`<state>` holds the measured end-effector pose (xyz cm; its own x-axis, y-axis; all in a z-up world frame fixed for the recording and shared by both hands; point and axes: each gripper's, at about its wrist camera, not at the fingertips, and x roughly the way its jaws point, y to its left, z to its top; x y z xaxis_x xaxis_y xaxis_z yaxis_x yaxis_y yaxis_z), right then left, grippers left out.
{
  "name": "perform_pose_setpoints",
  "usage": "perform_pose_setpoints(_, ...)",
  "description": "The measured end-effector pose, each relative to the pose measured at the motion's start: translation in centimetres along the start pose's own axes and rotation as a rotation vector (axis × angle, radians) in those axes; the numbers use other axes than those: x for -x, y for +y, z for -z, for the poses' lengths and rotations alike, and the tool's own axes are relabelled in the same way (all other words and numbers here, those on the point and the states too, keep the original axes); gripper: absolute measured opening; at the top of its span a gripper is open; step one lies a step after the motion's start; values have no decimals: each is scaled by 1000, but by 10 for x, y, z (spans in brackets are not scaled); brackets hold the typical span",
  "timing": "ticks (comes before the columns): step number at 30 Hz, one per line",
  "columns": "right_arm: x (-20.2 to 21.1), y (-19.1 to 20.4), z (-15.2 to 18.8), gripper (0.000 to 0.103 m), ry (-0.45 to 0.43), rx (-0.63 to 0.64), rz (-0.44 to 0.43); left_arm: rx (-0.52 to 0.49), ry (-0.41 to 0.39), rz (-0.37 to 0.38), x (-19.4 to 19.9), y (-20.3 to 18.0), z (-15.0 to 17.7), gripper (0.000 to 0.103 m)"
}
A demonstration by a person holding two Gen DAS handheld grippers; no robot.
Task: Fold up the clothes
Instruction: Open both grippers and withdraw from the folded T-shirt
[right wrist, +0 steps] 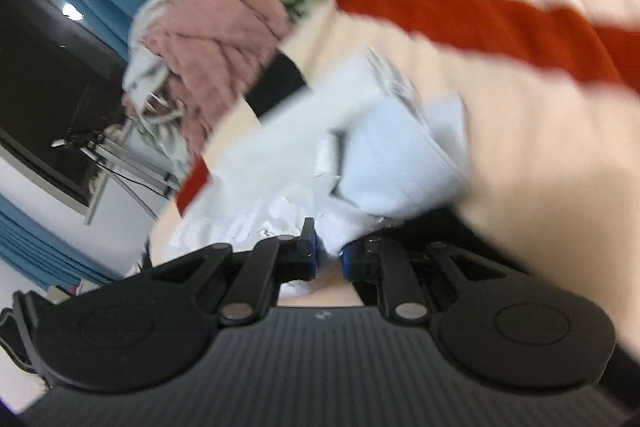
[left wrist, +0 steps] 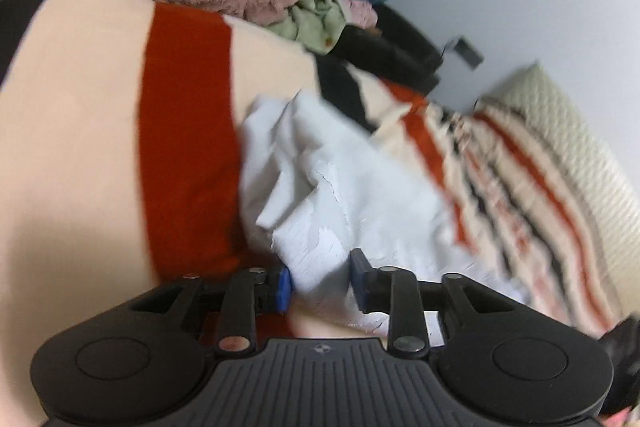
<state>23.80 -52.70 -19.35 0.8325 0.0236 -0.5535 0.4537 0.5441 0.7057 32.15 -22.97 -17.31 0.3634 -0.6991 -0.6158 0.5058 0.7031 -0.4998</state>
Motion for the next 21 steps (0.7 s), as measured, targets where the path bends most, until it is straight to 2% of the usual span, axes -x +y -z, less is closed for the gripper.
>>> perform_pose_setpoints(4,15,1,21,17,53,-75,66,-37,-2,-47,26,-5,14,41)
perform_pose_setpoints(8,63,32,27,17,55,3,91,-76,-33,-66,77,-29,9,49)
perform_pose_setpoints(13,142,85,24,17,-19,132,75,-175,-106,-70,154,-88,-7,55)
perform_pose_setpoints(21,272,150,49,17,-137,312,-11,-313,-228,-53,307,-184,28,74)
